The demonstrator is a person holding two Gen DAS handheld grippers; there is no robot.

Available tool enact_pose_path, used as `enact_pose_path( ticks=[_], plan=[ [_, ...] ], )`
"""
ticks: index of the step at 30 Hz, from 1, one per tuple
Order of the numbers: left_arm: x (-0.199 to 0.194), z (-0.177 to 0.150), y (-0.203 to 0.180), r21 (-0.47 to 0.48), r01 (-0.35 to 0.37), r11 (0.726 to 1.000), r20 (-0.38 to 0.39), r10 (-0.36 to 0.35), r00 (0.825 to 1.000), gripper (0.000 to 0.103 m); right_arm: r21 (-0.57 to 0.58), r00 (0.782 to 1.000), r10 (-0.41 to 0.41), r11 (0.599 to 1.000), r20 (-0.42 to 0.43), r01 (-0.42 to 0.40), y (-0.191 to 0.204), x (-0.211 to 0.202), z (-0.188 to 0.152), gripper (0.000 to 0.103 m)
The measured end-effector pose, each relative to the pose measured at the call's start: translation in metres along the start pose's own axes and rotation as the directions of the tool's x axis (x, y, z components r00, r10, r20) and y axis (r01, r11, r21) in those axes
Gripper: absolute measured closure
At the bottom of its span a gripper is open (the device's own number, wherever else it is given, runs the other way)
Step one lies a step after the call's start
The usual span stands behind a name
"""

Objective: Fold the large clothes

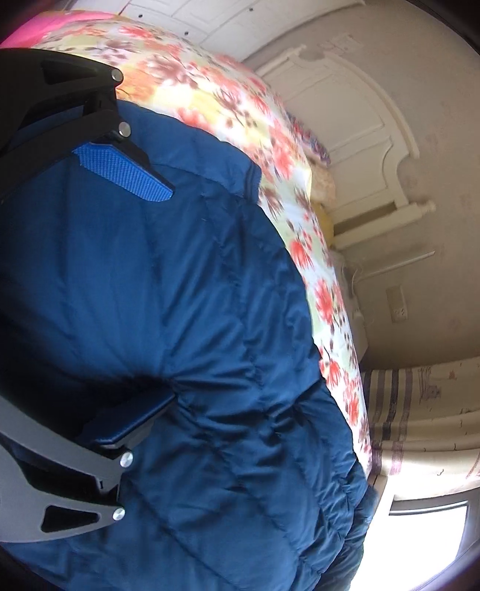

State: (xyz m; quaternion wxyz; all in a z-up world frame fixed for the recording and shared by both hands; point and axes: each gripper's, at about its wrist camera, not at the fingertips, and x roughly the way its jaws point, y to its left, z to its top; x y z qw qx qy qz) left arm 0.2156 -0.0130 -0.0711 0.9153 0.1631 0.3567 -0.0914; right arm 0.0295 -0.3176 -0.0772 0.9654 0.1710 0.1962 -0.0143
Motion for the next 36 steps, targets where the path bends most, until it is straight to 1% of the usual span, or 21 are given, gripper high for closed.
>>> enact_pose_path(
  ticks=[2, 4, 6, 8, 10, 13, 15, 17, 19, 20, 21, 22, 23, 24, 27, 28, 29, 31, 32, 34, 36],
  plan=[
    [-0.014, 0.022, 0.003, -0.053, 0.071, 0.996, 0.03, -0.07, 0.997, 0.004, -0.024, 1.0, -0.015, 1.0, 0.009, 0.015, 0.004, -0.003, 0.003, 0.072],
    [-0.029, 0.049, 0.001, -0.061, 0.063, 0.996, 0.077, -0.058, 0.995, 0.003, -0.05, 0.999, -0.032, 0.998, 0.011, 0.032, 0.009, -0.006, 0.002, 0.072],
    [-0.023, 0.066, -0.007, -0.026, 0.026, 0.999, 0.046, -0.024, 0.999, 0.003, -0.058, 0.999, -0.039, 0.998, 0.011, 0.04, 0.012, -0.007, 0.002, 0.072],
    [-0.018, 0.065, -0.012, -0.026, 0.046, 0.999, 0.006, -0.046, 0.999, 0.004, -0.066, 0.999, -0.043, 0.997, 0.008, 0.043, 0.016, -0.007, 0.005, 0.072],
    [-0.025, 0.043, -0.02, 0.001, 0.07, 0.998, 0.004, -0.07, 0.998, 0.004, -0.08, 0.999, -0.045, 0.996, 0.014, 0.046, 0.02, -0.008, 0.009, 0.072],
    [-0.039, -0.009, -0.026, 0.02, 0.098, 0.995, 0.023, -0.099, 0.995, 0.003, -0.142, 0.998, -0.045, 0.989, 0.042, 0.051, 0.037, -0.017, 0.013, 0.072],
    [-0.044, -0.046, -0.032, 0.075, 0.122, 0.99, 0.038, -0.125, 0.991, 0.003, -0.215, 0.998, -0.02, 0.976, 0.066, 0.034, 0.066, -0.02, 0.022, 0.072],
    [-0.059, -0.069, -0.022, 0.112, 0.129, 0.985, 0.077, -0.138, 0.987, 0.003, -0.337, 0.995, 0.001, 0.941, 0.102, 0.034, 0.109, -0.022, 0.028, 0.072],
    [-0.077, -0.082, 0.01, 0.067, 0.19, 0.98, 0.089, -0.195, 0.977, 0.003, -0.44, 0.991, 0.043, 0.898, 0.124, 0.016, 0.155, -0.022, 0.034, 0.072],
    [-0.085, -0.086, 0.029, 0.025, 0.22, 0.975, 0.1, -0.222, 0.97, 0.003, -0.508, 0.989, 0.068, 0.861, 0.132, 0.009, 0.186, -0.019, 0.033, 0.072],
    [-0.096, -0.09, 0.061, -0.054, 0.214, 0.975, 0.126, -0.206, 0.97, 0.003, -0.566, 0.988, 0.093, 0.824, 0.125, -0.006, 0.213, -0.017, 0.029, 0.072],
    [-0.105, -0.092, 0.085, -0.107, 0.163, 0.981, 0.158, -0.145, 0.977, 0.003, -0.625, 0.988, 0.108, 0.78, 0.106, -0.018, 0.241, -0.012, 0.021, 0.072],
    [-0.117, -0.094, 0.115, -0.168, 0.102, 0.981, 0.196, -0.068, 0.978, 0.003, -0.706, 0.99, 0.11, 0.708, 0.084, -0.019, 0.278, -0.001, 0.005, 0.072],
    [-0.125, -0.095, 0.137, -0.214, 0.073, 0.974, 0.215, -0.026, 0.976, 0.003, -0.765, 0.992, 0.105, 0.644, 0.064, -0.018, 0.305, 0.009, -0.011, 0.072],
    [-0.151, -0.107, 0.22, -0.401, -0.007, 0.916, 0.248, 0.116, 0.962, 0.003, -0.909, 0.997, 0.072, 0.413, -0.031, -0.058, 0.375, 0.043, -0.086, 0.071],
    [-0.159, -0.111, 0.243, -0.448, -0.034, 0.893, 0.246, 0.16, 0.956, 0.004, -0.954, 0.997, 0.048, 0.292, -0.062, -0.073, 0.394, 0.059, -0.124, 0.071],
    [-0.163, -0.114, 0.257, -0.472, -0.049, 0.88, 0.244, 0.184, 0.952, 0.004, -0.976, 0.997, 0.021, 0.203, -0.076, -0.078, 0.403, 0.069, -0.153, 0.07],
    [-0.167, -0.116, 0.278, -0.481, -0.068, 0.874, 0.228, 0.2, 0.953, 0.004, -0.998, 1.0, -0.003, 0.068, 0.0, 0.0, 0.411, 0.08, -0.197, 0.068],
    [-0.164, -0.114, 0.28, -0.46, -0.079, 0.884, 0.216, 0.197, 0.956, 0.004, -0.999, 1.0, 0.002, 0.042, 0.024, 0.024, 0.41, 0.082, -0.207, 0.067],
    [-0.158, -0.106, 0.276, -0.413, -0.077, 0.907, 0.209, 0.177, 0.962, 0.004, -0.998, 1.0, 0.006, 0.07, 0.005, 0.005, 0.407, 0.08, -0.202, 0.067],
    [-0.148, -0.083, 0.261, -0.337, -0.034, 0.941, 0.216, 0.112, 0.97, 0.004, -0.995, 1.0, 0.012, 0.094, -0.014, -0.015, 0.404, 0.077, -0.195, 0.067]
  ],
)
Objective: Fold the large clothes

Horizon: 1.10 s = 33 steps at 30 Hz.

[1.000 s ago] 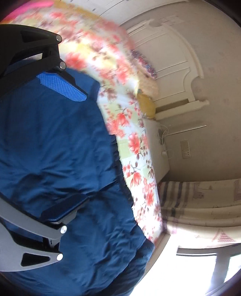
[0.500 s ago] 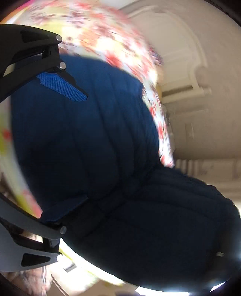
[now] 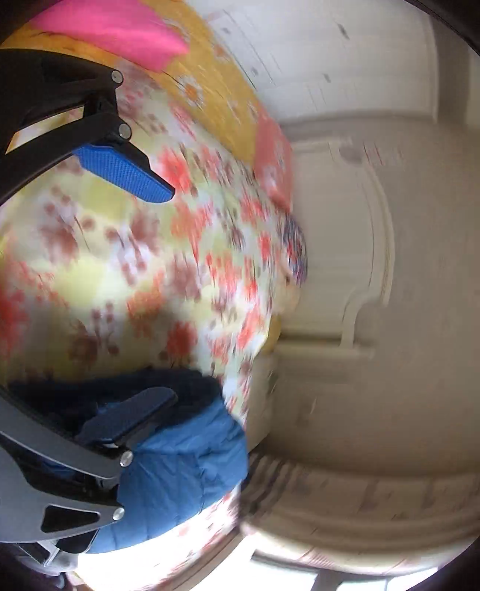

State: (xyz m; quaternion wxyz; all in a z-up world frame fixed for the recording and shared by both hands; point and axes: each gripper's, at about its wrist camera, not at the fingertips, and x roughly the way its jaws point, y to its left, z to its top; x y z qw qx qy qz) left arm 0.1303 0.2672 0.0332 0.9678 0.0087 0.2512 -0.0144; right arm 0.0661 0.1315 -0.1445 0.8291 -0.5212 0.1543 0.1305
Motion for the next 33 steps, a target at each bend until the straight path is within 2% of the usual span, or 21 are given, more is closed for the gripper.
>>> enact_pose_path(
  ticks=[3, 5, 6, 8, 11, 13, 14, 17, 19, 21, 23, 25, 27, 29, 31, 33],
  plan=[
    [0.029, 0.03, -0.051, 0.094, 0.096, 0.991, -0.037, -0.093, 0.995, 0.003, -0.027, 0.999, -0.035, 0.999, 0.0, 0.035, 0.008, 0.003, 0.004, 0.066],
    [0.054, 0.046, -0.092, 0.176, 0.16, 0.971, -0.082, -0.147, 0.986, 0.003, -0.036, 0.999, -0.046, 0.998, 0.003, 0.046, 0.014, 0.005, 0.003, 0.065],
    [0.072, 0.054, -0.123, 0.248, 0.192, 0.95, -0.118, -0.167, 0.979, 0.003, -0.035, 0.999, -0.046, 0.998, 0.005, 0.046, 0.015, 0.004, 0.002, 0.065],
    [0.104, 0.058, -0.164, 0.351, 0.194, 0.916, -0.17, -0.141, 0.975, 0.003, -0.036, 0.998, -0.055, 0.998, 0.013, 0.055, 0.016, 0.003, 0.001, 0.062],
    [0.158, 0.054, -0.195, 0.398, 0.189, 0.898, -0.272, -0.082, 0.959, 0.003, -0.037, 0.996, -0.081, 0.996, 0.026, 0.082, 0.021, 0.003, 0.0, 0.058],
    [0.191, 0.042, -0.198, 0.399, 0.177, 0.899, -0.319, -0.045, 0.947, 0.002, -0.03, 0.995, -0.088, 0.996, 0.035, 0.089, 0.022, 0.003, 0.0, 0.056],
    [0.201, 0.035, -0.197, 0.384, 0.194, 0.903, -0.34, -0.057, 0.939, 0.002, -0.031, 0.995, -0.094, 0.995, 0.045, 0.095, 0.022, 0.001, -0.001, 0.054],
    [0.222, 0.013, -0.175, 0.284, 0.262, 0.922, -0.337, -0.159, 0.928, 0.002, -0.073, 0.996, -0.087, 0.993, 0.034, 0.089, 0.028, 0.0, -0.001, 0.054],
    [0.224, 0.009, -0.164, 0.268, 0.253, 0.929, -0.332, -0.157, 0.93, 0.002, -0.086, 0.996, -0.076, 0.993, 0.04, 0.079, 0.029, -0.008, -0.003, 0.053],
    [0.224, 0.005, -0.159, 0.276, 0.245, 0.929, -0.315, -0.154, 0.937, 0.002, -0.04, 0.996, -0.029, 0.999, 0.081, 0.033, 0.02, -0.026, -0.01, 0.05],
    [0.231, 0.002, -0.153, 0.255, 0.272, 0.928, -0.332, -0.18, 0.926, 0.002, -0.022, 0.991, 0.047, 0.999, 0.129, -0.044, 0.014, -0.047, -0.017, 0.029],
    [0.231, 0.004, -0.149, 0.24, 0.289, 0.927, -0.346, -0.196, 0.917, 0.002, -0.008, 0.976, 0.116, 0.993, 0.187, -0.116, 0.006, -0.07, -0.027, 0.029],
    [0.231, 0.002, -0.146, 0.226, 0.29, 0.93, -0.336, -0.205, 0.919, 0.002, 0.1, 0.955, 0.185, 0.972, 0.233, -0.212, -0.022, -0.086, -0.04, 0.029],
    [0.228, 0.0, -0.144, 0.222, 0.281, 0.934, -0.315, -0.204, 0.927, 0.002, 0.264, 0.94, 0.214, 0.922, 0.266, -0.284, -0.063, -0.09, -0.051, 0.032],
    [0.226, -0.002, -0.142, 0.214, 0.272, 0.938, -0.294, -0.203, 0.934, 0.002, 0.418, 0.921, 0.246, 0.834, 0.303, -0.361, -0.105, -0.082, -0.059, 0.035],
    [0.225, -0.003, -0.141, 0.209, 0.263, 0.942, -0.285, -0.198, 0.938, 0.002, 0.491, 0.917, 0.269, 0.781, 0.295, -0.387, -0.125, -0.065, -0.057, 0.039]
  ],
)
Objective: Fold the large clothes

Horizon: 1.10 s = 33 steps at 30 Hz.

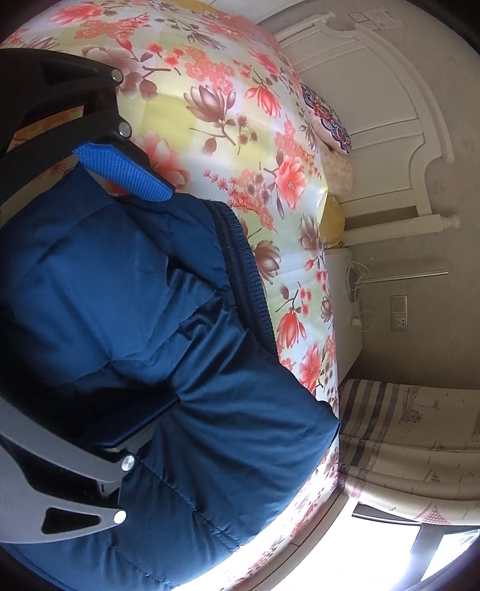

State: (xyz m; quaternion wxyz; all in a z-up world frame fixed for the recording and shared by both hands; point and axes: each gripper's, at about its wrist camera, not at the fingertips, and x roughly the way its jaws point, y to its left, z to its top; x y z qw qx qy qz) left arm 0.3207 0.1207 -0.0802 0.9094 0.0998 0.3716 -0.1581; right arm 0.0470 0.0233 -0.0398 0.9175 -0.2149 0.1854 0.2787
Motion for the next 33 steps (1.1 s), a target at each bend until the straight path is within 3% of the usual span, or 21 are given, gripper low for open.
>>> enact_pose_path(
  ticks=[2, 4, 6, 8, 11, 14, 16, 20, 22, 25, 27, 31, 33],
  plan=[
    [-0.001, 0.0, -0.001, 0.002, -0.011, 1.0, 0.006, 0.011, 1.0, 0.002, 0.02, 0.999, 0.02, 1.0, -0.041, -0.019, -0.003, 0.026, 0.005, 0.04],
    [-0.002, -0.001, -0.001, 0.0, -0.017, 1.0, 0.01, 0.017, 1.0, 0.002, -0.006, 0.984, 0.076, 0.997, -0.163, -0.078, 0.013, 0.066, -0.004, 0.04],
    [-0.004, -0.003, 0.0, -0.002, -0.029, 1.0, 0.022, 0.029, 0.999, 0.002, -0.138, 0.986, -0.019, 0.99, -0.168, -0.005, 0.04, 0.082, -0.018, 0.038],
    [-0.004, -0.006, 0.004, -0.021, -0.018, 1.0, 0.028, 0.019, 0.999, 0.002, -0.162, 0.983, -0.004, 0.987, -0.184, -0.026, 0.042, 0.082, -0.018, 0.038],
    [-0.006, -0.009, 0.005, -0.035, -0.043, 0.998, 0.038, 0.045, 0.998, 0.002, -0.02, 0.97, 0.147, 0.988, -0.194, -0.154, 0.001, 0.066, -0.001, 0.04],
    [-0.007, -0.009, 0.004, -0.034, -0.055, 0.998, 0.042, 0.057, 0.998, 0.002, 0.069, 0.992, 0.046, 0.997, -0.116, -0.038, -0.067, 0.049, 0.015, 0.04],
    [-0.008, -0.009, 0.005, -0.037, -0.062, 0.997, 0.045, 0.064, 0.997, 0.002, 0.166, 0.996, 0.003, 0.986, -0.092, 0.013, -0.113, 0.049, 0.022, 0.04],
    [-0.009, -0.01, 0.005, -0.043, -0.069, 0.997, 0.052, 0.071, 0.996, 0.002, 0.298, 0.991, -0.021, 0.953, -0.132, 0.06, -0.201, 0.101, 0.029, 0.047],
    [-0.009, -0.01, 0.005, -0.046, -0.069, 0.997, 0.052, 0.071, 0.996, 0.002, 0.296, 0.977, -0.027, 0.951, -0.21, 0.089, -0.22, 0.14, 0.028, 0.048],
    [-0.009, -0.012, 0.007, -0.065, -0.083, 0.994, 0.056, 0.086, 0.995, 0.002, 0.262, 0.916, 0.035, 0.962, -0.399, 0.077, -0.217, 0.207, -0.013, 0.048],
    [-0.005, -0.013, 0.013, -0.093, -0.08, 0.992, 0.041, 0.084, 0.996, 0.002, 0.33, 0.924, 0.078, 0.942, -0.374, 0.054, -0.221, 0.212, -0.02, 0.048],
    [-0.003, -0.013, 0.016, -0.104, -0.055, 0.993, 0.034, 0.059, 0.998, 0.002, 0.271, 0.902, 0.077, 0.962, -0.424, 0.045, -0.221, 0.212, -0.011, 0.048],
    [-0.003, -0.013, 0.018, -0.113, -0.049, 0.992, 0.036, 0.053, 0.998, 0.002, 0.262, 0.91, 0.05, 0.963, -0.411, 0.065, -0.232, 0.196, 0.006, 0.048]
  ],
)
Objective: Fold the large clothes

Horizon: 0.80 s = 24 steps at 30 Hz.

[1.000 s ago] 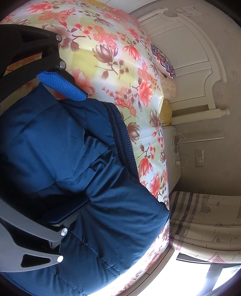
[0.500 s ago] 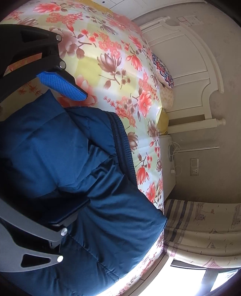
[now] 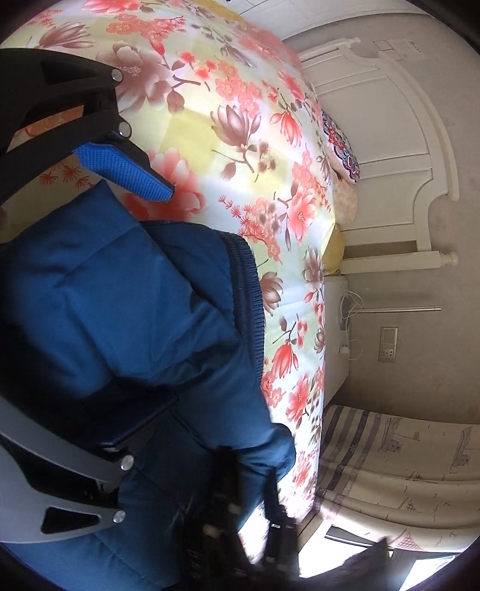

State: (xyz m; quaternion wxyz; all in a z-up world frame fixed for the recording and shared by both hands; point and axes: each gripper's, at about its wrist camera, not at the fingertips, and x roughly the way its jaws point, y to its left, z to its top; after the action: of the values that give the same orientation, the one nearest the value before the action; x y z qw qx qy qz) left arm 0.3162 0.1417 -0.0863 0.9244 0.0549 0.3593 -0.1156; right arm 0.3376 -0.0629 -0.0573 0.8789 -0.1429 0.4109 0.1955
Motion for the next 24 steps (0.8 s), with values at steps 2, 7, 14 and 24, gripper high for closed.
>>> enact_pose_path(
  ticks=[2, 7, 14, 24],
  plan=[
    [-0.002, -0.001, 0.001, -0.006, -0.003, 1.0, 0.008, 0.003, 1.0, 0.002, 0.047, 0.997, -0.002, 0.999, 0.075, -0.001, -0.011, -0.012, 0.013, 0.048],
    [0.0, -0.001, 0.005, -0.028, -0.012, 1.0, 0.004, 0.012, 1.0, 0.002, 0.029, 0.998, 0.002, 1.0, -0.061, -0.001, -0.012, 0.052, 0.005, 0.047],
    [0.001, -0.001, 0.006, -0.029, -0.01, 1.0, -0.008, 0.01, 1.0, 0.002, 0.047, 0.998, -0.029, 0.998, -0.053, 0.032, -0.014, 0.033, 0.006, 0.047],
    [0.001, -0.002, 0.006, -0.028, -0.037, 0.999, -0.006, 0.036, 0.999, 0.002, -0.027, 0.997, 0.046, 0.999, 0.055, -0.045, 0.046, -0.06, -0.067, 0.016]
  ],
)
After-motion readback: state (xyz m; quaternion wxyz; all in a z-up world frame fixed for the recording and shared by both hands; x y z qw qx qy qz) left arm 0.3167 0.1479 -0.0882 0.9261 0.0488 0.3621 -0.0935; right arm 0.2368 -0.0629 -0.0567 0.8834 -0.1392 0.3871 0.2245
